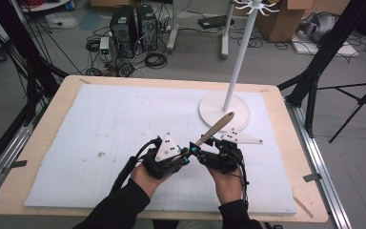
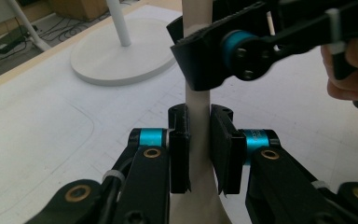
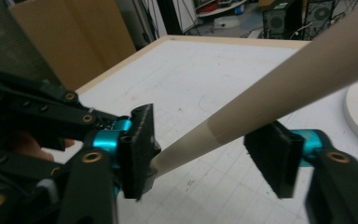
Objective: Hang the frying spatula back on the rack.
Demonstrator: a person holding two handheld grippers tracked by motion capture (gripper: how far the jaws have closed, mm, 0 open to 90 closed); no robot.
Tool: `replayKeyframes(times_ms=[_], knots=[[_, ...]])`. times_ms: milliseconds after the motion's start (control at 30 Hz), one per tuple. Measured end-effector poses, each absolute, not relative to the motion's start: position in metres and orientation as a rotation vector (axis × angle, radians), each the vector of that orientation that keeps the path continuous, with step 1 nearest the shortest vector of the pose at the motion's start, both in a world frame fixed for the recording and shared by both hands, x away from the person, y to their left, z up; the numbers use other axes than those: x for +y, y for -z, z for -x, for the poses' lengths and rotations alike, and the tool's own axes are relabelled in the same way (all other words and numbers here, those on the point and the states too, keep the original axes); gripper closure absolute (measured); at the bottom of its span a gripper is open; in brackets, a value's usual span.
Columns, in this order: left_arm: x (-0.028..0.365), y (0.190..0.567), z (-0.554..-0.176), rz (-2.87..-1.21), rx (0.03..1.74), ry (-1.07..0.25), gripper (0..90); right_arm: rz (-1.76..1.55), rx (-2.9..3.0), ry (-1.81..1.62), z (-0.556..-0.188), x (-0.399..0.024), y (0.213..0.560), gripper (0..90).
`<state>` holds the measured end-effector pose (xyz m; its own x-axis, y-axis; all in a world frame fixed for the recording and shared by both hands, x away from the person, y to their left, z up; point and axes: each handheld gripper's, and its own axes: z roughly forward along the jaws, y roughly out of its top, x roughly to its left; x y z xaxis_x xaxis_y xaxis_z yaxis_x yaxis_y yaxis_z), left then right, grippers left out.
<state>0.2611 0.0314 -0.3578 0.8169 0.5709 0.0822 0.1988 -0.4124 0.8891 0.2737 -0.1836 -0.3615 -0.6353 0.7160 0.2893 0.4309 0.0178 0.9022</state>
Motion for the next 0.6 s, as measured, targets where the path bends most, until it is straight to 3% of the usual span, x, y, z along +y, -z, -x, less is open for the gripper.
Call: replayKeyframes(times_ms=[367, 600], knots=[[0.029, 0.356, -0.26, -1.972, 0.564, -0.486, 77.4, -1.238, 2.001, -1.875, -0.273, -0.189, 0.356, 74.0], [0.041, 0.345, -0.259, -1.904, 0.531, -0.473, 77.3, -1.155, 1.997, -1.932, -0.271, -0.184, 0.341, 75.5]])
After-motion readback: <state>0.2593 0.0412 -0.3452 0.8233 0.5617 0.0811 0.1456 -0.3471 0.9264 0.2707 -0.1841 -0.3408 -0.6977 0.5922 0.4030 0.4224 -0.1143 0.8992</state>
